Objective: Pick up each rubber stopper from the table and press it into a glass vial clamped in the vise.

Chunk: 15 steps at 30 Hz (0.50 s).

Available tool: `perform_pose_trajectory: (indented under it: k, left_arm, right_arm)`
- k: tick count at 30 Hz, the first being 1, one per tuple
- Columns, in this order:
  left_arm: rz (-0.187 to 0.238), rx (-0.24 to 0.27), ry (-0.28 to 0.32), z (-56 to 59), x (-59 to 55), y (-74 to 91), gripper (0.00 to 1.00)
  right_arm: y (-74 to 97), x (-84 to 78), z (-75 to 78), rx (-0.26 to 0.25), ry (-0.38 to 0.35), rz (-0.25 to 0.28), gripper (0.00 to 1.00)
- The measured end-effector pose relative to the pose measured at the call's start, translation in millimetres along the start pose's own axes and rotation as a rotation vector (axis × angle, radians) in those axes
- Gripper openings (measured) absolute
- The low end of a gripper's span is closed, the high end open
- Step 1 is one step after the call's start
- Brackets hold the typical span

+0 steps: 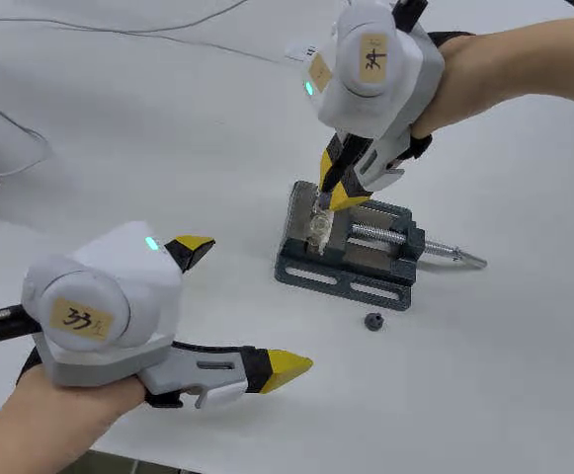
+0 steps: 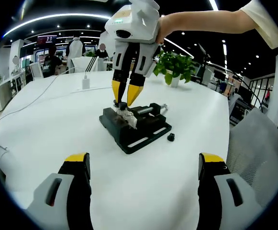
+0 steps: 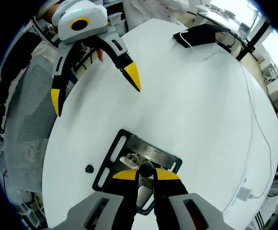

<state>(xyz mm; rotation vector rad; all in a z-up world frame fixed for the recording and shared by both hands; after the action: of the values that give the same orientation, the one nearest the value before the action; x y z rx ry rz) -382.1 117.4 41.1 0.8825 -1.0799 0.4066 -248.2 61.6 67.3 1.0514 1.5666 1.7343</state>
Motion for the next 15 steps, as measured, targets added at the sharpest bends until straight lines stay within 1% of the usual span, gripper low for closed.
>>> perform_pose_trajectory:
  k: [4,5,8,11,15]
  left_arm:
    - [-0.001,-0.002,0.001,0.1,-0.7,0.1,0.93]
    - [-0.001,-0.002,0.002,0.1,-0.7,0.1,0.93]
    - [-0.002,-0.002,0.001,-0.3,-1.3,0.1,0.93]
    - [-0.001,-0.002,0.001,-1.1,-1.0,0.0,0.93]
    - [-0.003,0.0,-0.007,-3.0,0.0,-0.2,0.93]
  right_arm:
    - [0.3,-1.0,-0.9,0.003,0.001,0.004,0.09]
    - [0.4,-1.1,0.8,-0.004,0.002,0.005,0.11]
    - [3.5,-0.7,2.8,-0.007,-0.01,0.016,0.13]
    - [7.9,-0.9,3.1,-0.004,-0.018,0.026,0.13]
    - [10.9,-0.4,2.1,0.004,-0.022,0.032,0.1]
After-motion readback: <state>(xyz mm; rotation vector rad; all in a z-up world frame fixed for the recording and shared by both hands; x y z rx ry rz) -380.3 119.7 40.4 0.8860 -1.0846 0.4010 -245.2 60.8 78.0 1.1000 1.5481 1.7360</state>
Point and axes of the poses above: the centre of the closed fingertips' face, and the gripper's own axes: y roughly backward along the fingers, z roughly to its right, x roughly out of its top, the point moved 4 cm from there along y, roughly backward along the fingers
